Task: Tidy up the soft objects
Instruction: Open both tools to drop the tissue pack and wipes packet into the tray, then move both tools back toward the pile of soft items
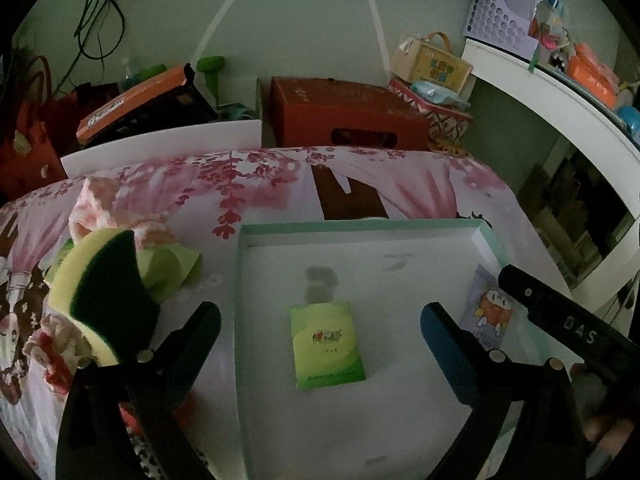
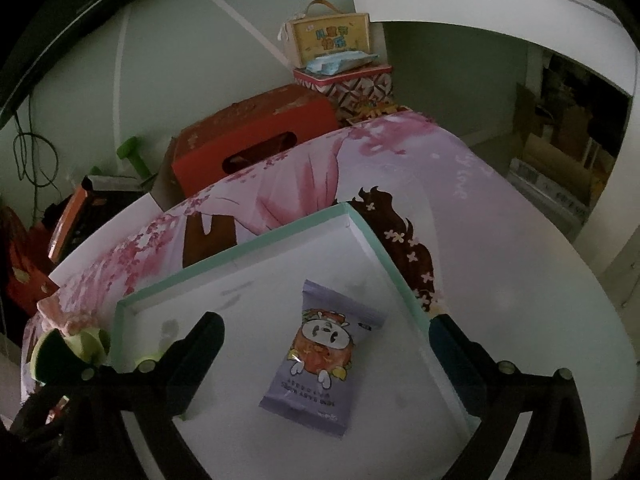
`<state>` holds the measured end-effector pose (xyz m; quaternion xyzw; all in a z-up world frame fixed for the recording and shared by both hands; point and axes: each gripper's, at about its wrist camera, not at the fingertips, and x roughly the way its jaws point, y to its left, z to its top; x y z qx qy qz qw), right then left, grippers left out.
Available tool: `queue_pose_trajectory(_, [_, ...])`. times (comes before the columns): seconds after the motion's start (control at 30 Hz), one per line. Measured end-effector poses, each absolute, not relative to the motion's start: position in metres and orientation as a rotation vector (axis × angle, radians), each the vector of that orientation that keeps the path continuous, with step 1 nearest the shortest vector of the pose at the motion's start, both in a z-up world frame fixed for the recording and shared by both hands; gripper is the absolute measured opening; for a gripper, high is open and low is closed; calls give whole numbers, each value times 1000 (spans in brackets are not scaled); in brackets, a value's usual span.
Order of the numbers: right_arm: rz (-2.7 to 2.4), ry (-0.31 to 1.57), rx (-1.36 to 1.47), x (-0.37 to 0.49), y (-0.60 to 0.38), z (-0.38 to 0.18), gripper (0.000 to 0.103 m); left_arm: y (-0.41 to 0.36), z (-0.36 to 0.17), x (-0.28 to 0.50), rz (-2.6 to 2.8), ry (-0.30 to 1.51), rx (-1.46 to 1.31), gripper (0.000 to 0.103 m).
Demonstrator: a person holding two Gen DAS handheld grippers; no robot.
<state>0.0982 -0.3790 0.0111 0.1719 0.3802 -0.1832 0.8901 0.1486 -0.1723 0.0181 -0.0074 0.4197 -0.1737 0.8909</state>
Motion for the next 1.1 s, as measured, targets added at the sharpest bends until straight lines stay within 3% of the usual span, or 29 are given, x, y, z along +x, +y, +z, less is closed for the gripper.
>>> queue_pose_trajectory(0.53, [-228, 739, 302, 84, -336, 48, 103, -131, 73, 116, -323, 769, -47, 100])
queue_pose_trajectory(1.1, [131, 828, 198, 94, -211, 28, 103, 14, 77, 109, 26, 769, -215, 100])
